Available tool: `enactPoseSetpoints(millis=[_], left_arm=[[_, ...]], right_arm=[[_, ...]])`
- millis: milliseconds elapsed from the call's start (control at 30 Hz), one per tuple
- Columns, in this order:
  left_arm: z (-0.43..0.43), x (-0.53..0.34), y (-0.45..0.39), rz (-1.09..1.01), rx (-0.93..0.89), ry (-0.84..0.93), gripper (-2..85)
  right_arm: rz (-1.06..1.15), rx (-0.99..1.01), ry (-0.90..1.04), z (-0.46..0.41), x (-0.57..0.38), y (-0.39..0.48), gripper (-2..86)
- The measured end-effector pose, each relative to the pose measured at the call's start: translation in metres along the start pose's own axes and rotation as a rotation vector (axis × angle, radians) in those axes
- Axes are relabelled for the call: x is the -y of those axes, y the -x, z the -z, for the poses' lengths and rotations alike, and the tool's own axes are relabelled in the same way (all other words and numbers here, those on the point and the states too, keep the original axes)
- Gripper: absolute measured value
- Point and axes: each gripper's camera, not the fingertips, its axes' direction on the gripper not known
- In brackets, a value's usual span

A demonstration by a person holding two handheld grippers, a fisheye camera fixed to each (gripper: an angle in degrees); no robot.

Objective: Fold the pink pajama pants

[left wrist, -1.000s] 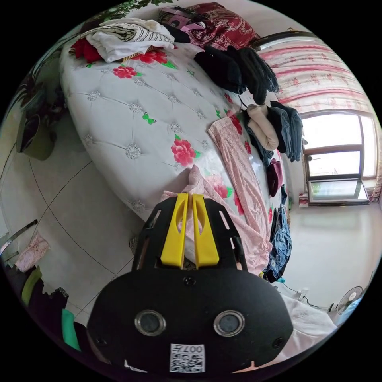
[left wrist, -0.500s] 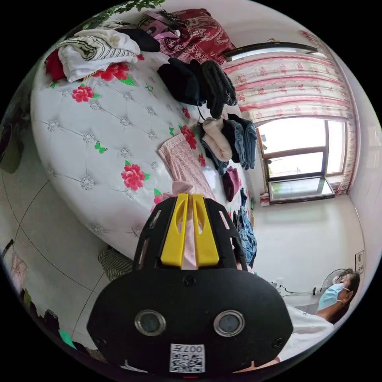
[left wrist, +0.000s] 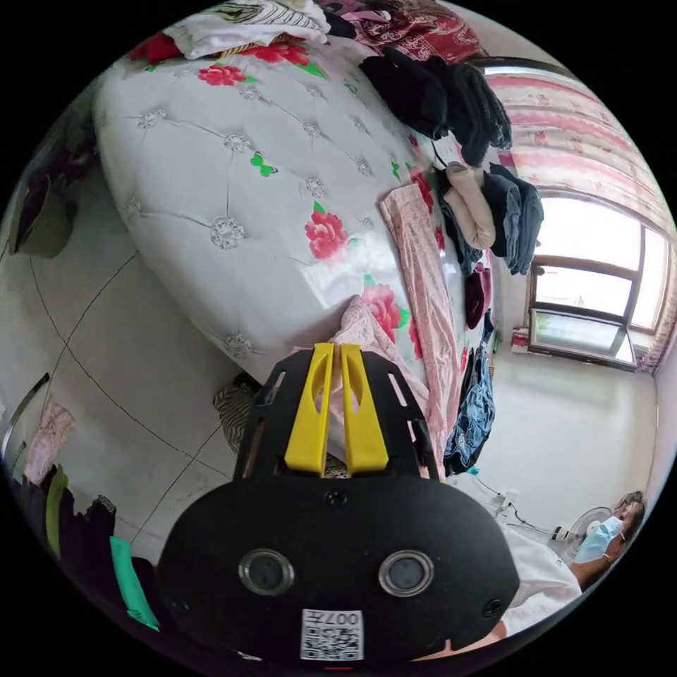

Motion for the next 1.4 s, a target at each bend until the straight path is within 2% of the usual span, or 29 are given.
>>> enactPoseSetpoints(millis=[133,267,367,533,600,900,933,1067,1167,1400], left_arm=[[-0.006,-0.015,-0.018,-0.061,0.183,-0.042,7.6],[0.011,-0.035,-0.034,-0.107,0.329,-0.141,8.0],[0.000,-0.035,-0.055,-0.135,0.366,-0.159,8.0],[-0.076,-0.011,-0.131,-0.229,0.381,-0.143,7.5],[-0.105,0.000,-0.161,-0.295,0.388,-0.133,6.9],[-0.251,0.101,-0.247,-0.524,0.549,-0.056,6.2],[-0.269,0.111,-0.251,-0.540,0.605,-0.064,6.0],[-0.318,0.129,-0.250,-0.545,0.754,-0.054,5.1],[-0.335,0.125,-0.250,-0.610,0.736,-0.131,4.4],[-0.366,0.157,-0.261,-0.608,0.621,-0.209,4.2]], right_arm=[[0.000,-0.178,0.077,-0.014,0.002,0.010,3.0],[0.037,-0.325,-0.038,0.008,-0.004,0.031,3.8],[0.160,-0.319,-0.109,0.001,0.014,0.072,4.1],[0.300,-0.180,-0.059,-0.064,0.077,0.147,4.2],[0.336,-0.184,-0.035,-0.095,0.099,0.175,4.2],[0.257,-0.353,0.045,-0.220,0.144,0.250,2.9],[0.252,-0.373,-0.084,-0.218,0.139,0.257,2.6],[0.265,-0.480,-0.130,-0.242,0.142,0.270,1.2],[0.311,-0.618,-0.157,-0.261,0.158,0.279,0.5],[0.257,-0.698,-0.122,-0.282,0.223,0.290,0.0]])
